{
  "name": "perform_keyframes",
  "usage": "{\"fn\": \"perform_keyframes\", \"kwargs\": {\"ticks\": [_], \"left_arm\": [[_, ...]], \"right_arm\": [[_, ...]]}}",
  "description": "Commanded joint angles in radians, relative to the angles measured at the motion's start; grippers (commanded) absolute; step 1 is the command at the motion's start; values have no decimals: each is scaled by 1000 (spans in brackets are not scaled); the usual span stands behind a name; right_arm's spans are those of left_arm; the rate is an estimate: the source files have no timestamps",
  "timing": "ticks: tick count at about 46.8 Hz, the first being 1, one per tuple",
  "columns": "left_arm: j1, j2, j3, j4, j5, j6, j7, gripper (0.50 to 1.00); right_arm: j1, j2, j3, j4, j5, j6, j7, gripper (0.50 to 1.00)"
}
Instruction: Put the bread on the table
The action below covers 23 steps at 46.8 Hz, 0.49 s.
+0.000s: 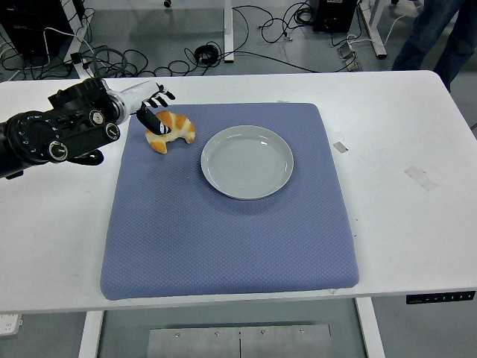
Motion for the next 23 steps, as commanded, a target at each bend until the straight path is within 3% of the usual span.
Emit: {"fn": "perform_keyframes", "kwargs": {"ticks": [1, 14, 23], "left_arm": [[-1, 0, 1, -2, -13, 0, 0, 966], [-3, 0, -14, -5, -54, -3, 0, 977], [2, 2, -144, -5, -51, 2, 11, 977]], "right_arm": [[0, 0, 0, 0, 0, 0, 0, 1000], [0, 0, 0, 0, 0, 0, 0, 1000], [0, 0, 0, 0, 0, 0, 0, 1000]]}}
